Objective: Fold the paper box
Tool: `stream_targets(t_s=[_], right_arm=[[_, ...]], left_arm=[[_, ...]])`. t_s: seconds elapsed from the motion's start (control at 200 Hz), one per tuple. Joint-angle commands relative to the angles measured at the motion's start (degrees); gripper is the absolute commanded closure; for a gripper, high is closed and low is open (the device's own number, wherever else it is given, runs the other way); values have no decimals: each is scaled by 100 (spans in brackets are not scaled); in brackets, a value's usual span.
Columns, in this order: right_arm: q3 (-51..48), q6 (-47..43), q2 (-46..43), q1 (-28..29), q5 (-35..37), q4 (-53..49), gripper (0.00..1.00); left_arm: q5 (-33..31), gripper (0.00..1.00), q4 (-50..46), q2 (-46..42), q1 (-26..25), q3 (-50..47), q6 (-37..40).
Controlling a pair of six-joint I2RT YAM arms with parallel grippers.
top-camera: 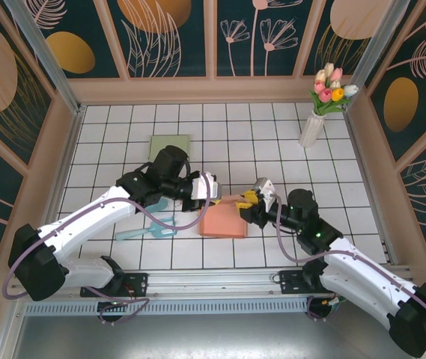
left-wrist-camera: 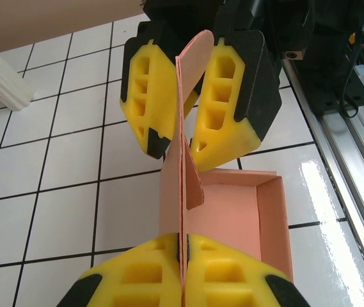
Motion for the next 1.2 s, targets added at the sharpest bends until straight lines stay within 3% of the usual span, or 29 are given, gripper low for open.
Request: stream_targets(t_s=[0.0, 0.185, 0.4, 0.53, 0.606, 0.651, 0.696, 0.821, 0.966, 1.071, 1.196], right_arm=[[-70, -418, -23, 68, -230, 611, 64], [-183, -1257, 26, 83, -542, 815, 67], [-80, -1796, 62, 77, -739, 694, 95], [-104, -1860, 53, 81, -810, 678, 100], [-122, -1866, 54, 86, -747, 693, 100], [-139, -1866, 51, 79, -654, 710, 100], [-165, -1853, 45, 78, -494, 750, 100], [-237, -1737, 10, 76, 141, 893, 100], [-261, -1482, -126, 71, 831, 860, 100], [-351, -1309, -365, 49, 1182, 870, 100], [-369, -1170, -574, 24, 1149, 847, 100]], left_arm=[[589, 100, -124, 47, -71, 120, 227], [608, 100, -201, -5, -67, 140, 292], [559, 100, -167, -45, -71, 83, 289], [398, 100, 49, -32, -64, 39, 149], [235, 95, 240, -61, -64, 9, -4], [93, 82, 375, -89, -68, -7, -144], [-233, 73, 629, -139, -71, -25, -423], [-1595, 67, 1793, -455, -68, -393, -1468], [-4037, 55, 3339, -1150, -27, -1215, -3279], [-5263, 48, 3736, -1690, 22, -1858, -4396], [-6050, 42, 3704, -2018, 253, -2503, -5493]])
